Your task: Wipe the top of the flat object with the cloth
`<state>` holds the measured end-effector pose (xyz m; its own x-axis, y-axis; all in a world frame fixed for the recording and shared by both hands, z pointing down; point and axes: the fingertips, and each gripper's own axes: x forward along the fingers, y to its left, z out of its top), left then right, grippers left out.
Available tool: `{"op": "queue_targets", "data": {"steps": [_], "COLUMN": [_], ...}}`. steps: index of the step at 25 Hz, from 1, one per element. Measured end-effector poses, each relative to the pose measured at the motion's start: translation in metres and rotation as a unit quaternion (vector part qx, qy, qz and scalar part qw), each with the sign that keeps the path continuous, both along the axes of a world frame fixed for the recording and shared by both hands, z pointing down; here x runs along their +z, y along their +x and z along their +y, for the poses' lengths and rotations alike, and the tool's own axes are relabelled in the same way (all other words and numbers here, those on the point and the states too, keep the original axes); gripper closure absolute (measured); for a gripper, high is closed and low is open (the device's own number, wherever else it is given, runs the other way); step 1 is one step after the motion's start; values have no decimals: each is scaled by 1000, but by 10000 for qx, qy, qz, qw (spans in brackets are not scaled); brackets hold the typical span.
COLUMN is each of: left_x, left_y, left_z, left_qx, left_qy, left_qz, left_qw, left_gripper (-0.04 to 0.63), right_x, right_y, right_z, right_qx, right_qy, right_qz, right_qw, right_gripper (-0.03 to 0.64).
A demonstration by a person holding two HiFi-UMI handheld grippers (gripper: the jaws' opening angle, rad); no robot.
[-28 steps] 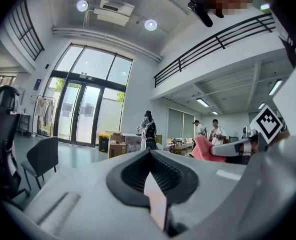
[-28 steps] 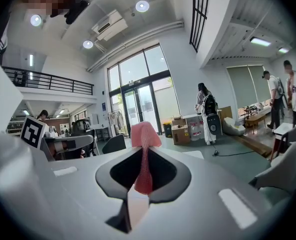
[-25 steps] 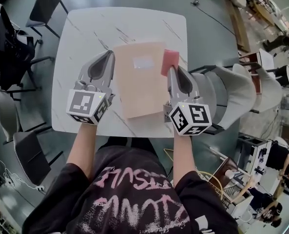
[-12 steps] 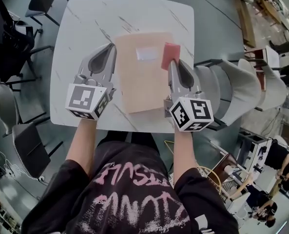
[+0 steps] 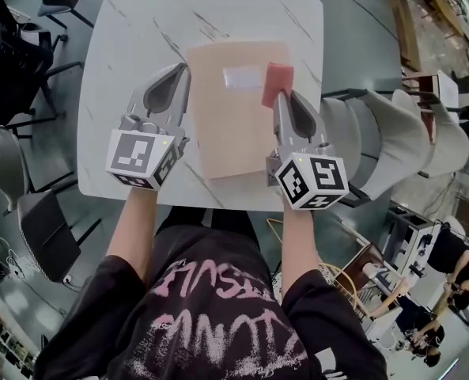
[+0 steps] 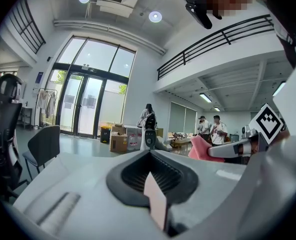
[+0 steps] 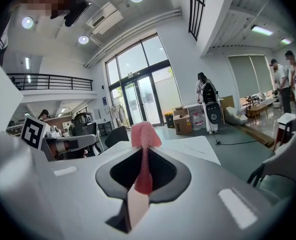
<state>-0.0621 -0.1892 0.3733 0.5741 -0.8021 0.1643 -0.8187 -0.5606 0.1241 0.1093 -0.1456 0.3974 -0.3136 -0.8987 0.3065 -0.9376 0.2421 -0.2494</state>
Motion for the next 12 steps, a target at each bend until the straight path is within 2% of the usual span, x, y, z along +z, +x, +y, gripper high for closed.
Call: {"op": "queue_targets", "data": {"steps": [12], "left_x": [19], "left_y": [4], "left_z": [0], "left_qx": [37], "left_qy": [-104], "left_qz": [-99], "left_qw": [9999], "left_gripper": [595], "right_x": [17], "right_y": [-7], "right_z": [-4], "right_qx": [-75], "right_qy": [-146], "right_qz": [-55], "right_qw": [9998], "right_gripper": [561]}}
